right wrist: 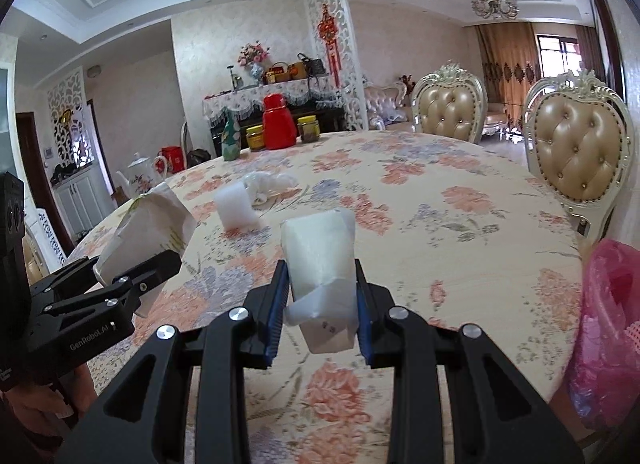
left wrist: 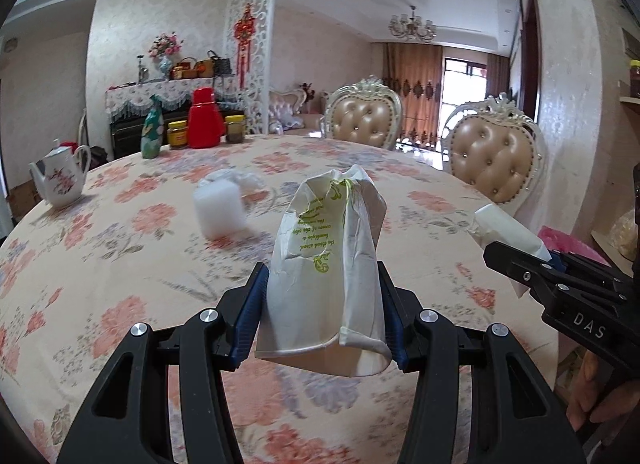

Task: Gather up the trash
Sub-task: 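Carry the paper bag and foam block to the pink bin and release both, then move both tools back to the table pile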

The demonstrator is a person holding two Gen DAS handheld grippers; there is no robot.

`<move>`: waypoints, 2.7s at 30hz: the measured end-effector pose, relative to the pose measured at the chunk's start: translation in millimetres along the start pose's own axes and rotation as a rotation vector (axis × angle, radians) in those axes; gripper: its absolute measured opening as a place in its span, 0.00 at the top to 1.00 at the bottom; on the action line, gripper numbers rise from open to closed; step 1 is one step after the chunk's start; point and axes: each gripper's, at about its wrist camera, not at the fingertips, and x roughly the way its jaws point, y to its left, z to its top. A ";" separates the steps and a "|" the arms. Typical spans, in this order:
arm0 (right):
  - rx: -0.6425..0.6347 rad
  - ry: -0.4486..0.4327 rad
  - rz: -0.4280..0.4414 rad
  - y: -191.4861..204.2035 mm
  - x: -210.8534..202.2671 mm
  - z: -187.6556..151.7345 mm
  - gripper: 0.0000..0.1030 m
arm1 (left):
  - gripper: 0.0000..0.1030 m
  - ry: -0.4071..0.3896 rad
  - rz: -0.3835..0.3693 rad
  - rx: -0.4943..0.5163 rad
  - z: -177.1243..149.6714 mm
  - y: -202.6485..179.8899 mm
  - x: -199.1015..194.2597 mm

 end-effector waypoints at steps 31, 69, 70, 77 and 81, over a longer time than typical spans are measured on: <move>0.161 -0.123 -0.425 -176.0 -101.3 -13.6 0.71 | 0.53 -0.009 -0.442 0.211 34.4 -195.8 67.2; 0.359 -0.139 -0.671 -296.4 -169.7 -52.3 0.47 | 0.17 0.039 -0.714 0.303 41.0 -353.1 126.3; 0.354 -0.142 -0.671 -293.0 -171.9 -51.5 0.47 | 0.17 0.036 -0.706 0.300 43.5 -343.3 122.8; 0.287 -0.158 -0.616 -253.2 -162.2 -32.3 0.47 | 0.12 0.000 -0.556 0.235 58.8 -251.3 105.7; 0.236 -0.152 -0.530 -217.8 -135.1 -16.8 0.44 | 0.12 0.007 -0.438 0.168 61.3 -178.0 97.7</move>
